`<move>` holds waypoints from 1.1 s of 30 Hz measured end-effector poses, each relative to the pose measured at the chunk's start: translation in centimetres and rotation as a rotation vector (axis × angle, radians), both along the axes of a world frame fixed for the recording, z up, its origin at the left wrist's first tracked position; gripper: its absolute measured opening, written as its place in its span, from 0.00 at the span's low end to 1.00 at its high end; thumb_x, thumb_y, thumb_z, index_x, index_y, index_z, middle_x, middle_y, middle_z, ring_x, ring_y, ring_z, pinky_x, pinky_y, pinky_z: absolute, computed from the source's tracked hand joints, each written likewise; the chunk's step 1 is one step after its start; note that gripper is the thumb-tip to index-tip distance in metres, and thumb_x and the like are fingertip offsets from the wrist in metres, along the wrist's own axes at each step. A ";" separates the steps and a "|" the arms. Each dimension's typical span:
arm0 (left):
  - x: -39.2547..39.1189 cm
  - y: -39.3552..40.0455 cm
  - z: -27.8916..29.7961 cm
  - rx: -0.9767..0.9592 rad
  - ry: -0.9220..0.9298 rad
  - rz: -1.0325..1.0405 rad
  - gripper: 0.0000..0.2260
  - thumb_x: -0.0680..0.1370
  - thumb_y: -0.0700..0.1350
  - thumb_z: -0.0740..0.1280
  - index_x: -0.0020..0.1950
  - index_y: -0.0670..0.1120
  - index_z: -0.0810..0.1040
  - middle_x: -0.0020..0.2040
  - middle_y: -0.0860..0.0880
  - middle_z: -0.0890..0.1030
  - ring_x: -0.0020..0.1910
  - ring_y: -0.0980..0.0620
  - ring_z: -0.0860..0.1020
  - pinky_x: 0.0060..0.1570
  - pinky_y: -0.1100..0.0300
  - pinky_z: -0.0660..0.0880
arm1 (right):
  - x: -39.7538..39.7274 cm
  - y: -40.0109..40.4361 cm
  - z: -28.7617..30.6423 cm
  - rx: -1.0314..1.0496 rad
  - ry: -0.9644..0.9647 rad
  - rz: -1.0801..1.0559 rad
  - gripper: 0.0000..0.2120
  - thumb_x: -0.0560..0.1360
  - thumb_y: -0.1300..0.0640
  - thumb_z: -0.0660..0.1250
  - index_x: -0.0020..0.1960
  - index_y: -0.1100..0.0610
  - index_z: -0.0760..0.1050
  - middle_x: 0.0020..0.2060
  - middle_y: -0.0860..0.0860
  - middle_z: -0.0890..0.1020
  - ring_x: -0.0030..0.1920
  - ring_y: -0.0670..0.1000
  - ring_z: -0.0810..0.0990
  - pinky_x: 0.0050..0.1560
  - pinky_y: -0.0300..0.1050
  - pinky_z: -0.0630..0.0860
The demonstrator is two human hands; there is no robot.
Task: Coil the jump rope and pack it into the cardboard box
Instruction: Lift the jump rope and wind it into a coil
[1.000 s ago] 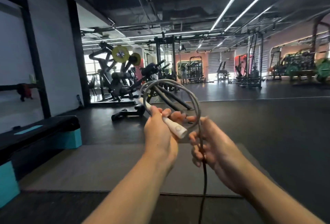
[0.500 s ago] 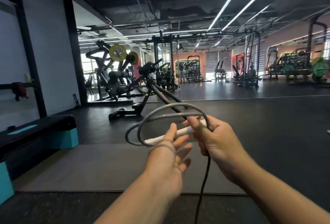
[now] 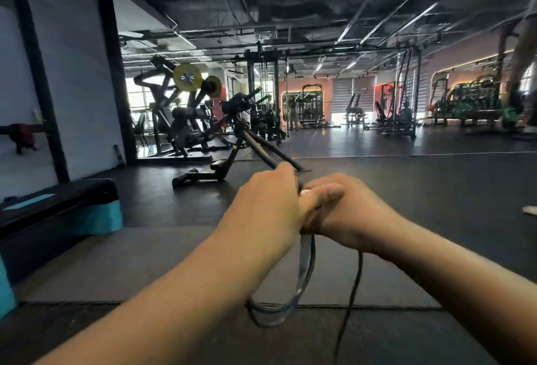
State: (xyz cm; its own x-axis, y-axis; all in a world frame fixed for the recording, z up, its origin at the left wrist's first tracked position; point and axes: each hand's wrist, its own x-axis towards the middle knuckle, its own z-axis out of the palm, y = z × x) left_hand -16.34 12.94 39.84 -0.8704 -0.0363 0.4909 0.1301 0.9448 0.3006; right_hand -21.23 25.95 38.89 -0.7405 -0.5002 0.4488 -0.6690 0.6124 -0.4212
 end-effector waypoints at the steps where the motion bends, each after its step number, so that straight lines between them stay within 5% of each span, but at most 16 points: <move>1: -0.3 -0.2 -0.2 -0.038 -0.015 0.022 0.27 0.75 0.72 0.56 0.53 0.50 0.75 0.49 0.46 0.80 0.50 0.42 0.77 0.49 0.47 0.76 | -0.1 0.2 0.0 -0.042 0.000 0.027 0.12 0.62 0.43 0.74 0.31 0.50 0.78 0.29 0.49 0.80 0.30 0.42 0.71 0.31 0.39 0.69; 6: -0.7 -1.9 -1.1 0.059 -0.017 -0.283 0.30 0.68 0.75 0.54 0.54 0.53 0.74 0.49 0.53 0.83 0.50 0.51 0.80 0.49 0.51 0.77 | -0.5 1.8 0.3 -0.172 -0.177 0.174 0.10 0.68 0.54 0.79 0.38 0.59 0.81 0.26 0.45 0.72 0.27 0.42 0.65 0.27 0.36 0.64; 9: -0.9 -2.9 -1.4 0.072 -0.022 -0.433 0.26 0.71 0.71 0.59 0.59 0.54 0.74 0.48 0.57 0.84 0.49 0.59 0.81 0.51 0.52 0.77 | -0.2 2.2 0.3 -0.187 -0.242 0.244 0.11 0.69 0.53 0.79 0.44 0.60 0.84 0.28 0.47 0.78 0.29 0.42 0.71 0.33 0.35 0.70; 13: -1.1 -3.4 -2.1 0.146 0.116 -0.484 0.21 0.76 0.68 0.58 0.59 0.55 0.73 0.42 0.55 0.85 0.44 0.59 0.84 0.46 0.49 0.80 | -0.2 1.7 0.0 -0.247 -0.223 0.306 0.05 0.75 0.52 0.74 0.48 0.53 0.84 0.42 0.55 0.88 0.43 0.55 0.87 0.48 0.45 0.81; 16: -1.2 -3.5 -2.4 0.100 0.194 -0.447 0.19 0.78 0.67 0.56 0.59 0.56 0.71 0.39 0.53 0.84 0.40 0.57 0.82 0.42 0.49 0.78 | 0.1 1.7 -0.2 -0.206 -0.273 0.325 0.05 0.78 0.53 0.71 0.50 0.53 0.83 0.43 0.54 0.88 0.45 0.54 0.87 0.55 0.51 0.82; 19: -1.5 -4.0 -2.5 0.152 0.190 -0.435 0.16 0.78 0.66 0.56 0.56 0.57 0.71 0.39 0.55 0.85 0.39 0.61 0.81 0.41 0.59 0.76 | 0.3 2.1 -0.5 -0.178 -0.375 0.302 0.11 0.76 0.55 0.73 0.56 0.58 0.82 0.48 0.57 0.88 0.54 0.57 0.84 0.65 0.62 0.75; 21: -1.7 -4.1 -2.7 0.211 0.134 -0.441 0.16 0.77 0.65 0.57 0.54 0.55 0.70 0.41 0.58 0.85 0.41 0.63 0.81 0.42 0.65 0.74 | 0.4 2.2 -0.7 -0.195 -0.376 0.268 0.10 0.77 0.55 0.72 0.55 0.60 0.82 0.46 0.55 0.89 0.54 0.56 0.84 0.66 0.60 0.74; 24: -2.2 -4.4 -3.1 0.280 0.049 -0.446 0.20 0.74 0.68 0.61 0.54 0.54 0.69 0.44 0.57 0.85 0.44 0.62 0.82 0.48 0.61 0.76 | 0.6 2.2 -0.8 -0.133 -0.312 0.245 0.09 0.78 0.51 0.70 0.53 0.57 0.82 0.43 0.52 0.88 0.52 0.57 0.83 0.61 0.60 0.75; 26: -1.8 -4.4 -2.5 0.161 -0.003 -0.420 0.22 0.72 0.68 0.65 0.57 0.57 0.66 0.51 0.59 0.82 0.46 0.63 0.79 0.47 0.70 0.72 | 0.5 2.3 -0.4 -0.045 -0.264 0.241 0.08 0.79 0.50 0.69 0.52 0.55 0.80 0.42 0.51 0.87 0.49 0.56 0.83 0.56 0.58 0.77; 29: -0.2 -3.5 0.3 -0.357 -0.030 -0.376 0.28 0.76 0.64 0.66 0.72 0.58 0.61 0.67 0.59 0.70 0.61 0.62 0.68 0.60 0.71 0.65 | 0.5 2.3 -0.2 0.097 -0.190 0.256 0.12 0.79 0.52 0.69 0.59 0.56 0.73 0.43 0.51 0.87 0.44 0.48 0.85 0.52 0.51 0.81; 31: 0.5 -2.1 1.8 -0.623 -0.042 -0.345 0.33 0.77 0.57 0.68 0.77 0.55 0.55 0.66 0.54 0.70 0.64 0.53 0.67 0.64 0.59 0.66 | 0.5 2.2 -0.2 0.119 -0.150 0.284 0.17 0.78 0.56 0.70 0.63 0.56 0.67 0.44 0.51 0.86 0.43 0.45 0.85 0.49 0.48 0.82; 33: 0.4 -0.5 2.3 -0.684 -0.169 -0.218 0.44 0.77 0.50 0.69 0.81 0.51 0.41 0.58 0.48 0.73 0.55 0.47 0.72 0.53 0.58 0.69 | 0.3 2.3 0.1 0.127 -0.146 0.279 0.22 0.78 0.60 0.69 0.66 0.57 0.62 0.42 0.48 0.85 0.41 0.42 0.85 0.43 0.40 0.80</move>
State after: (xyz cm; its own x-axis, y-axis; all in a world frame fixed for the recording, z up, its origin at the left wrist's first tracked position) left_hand -15.93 12.41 42.11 -0.8889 0.4121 0.2002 0.3401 0.8863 -0.3144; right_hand -20.88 28.22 39.02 -0.6191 -0.7376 0.2695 -0.7565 0.4680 -0.4569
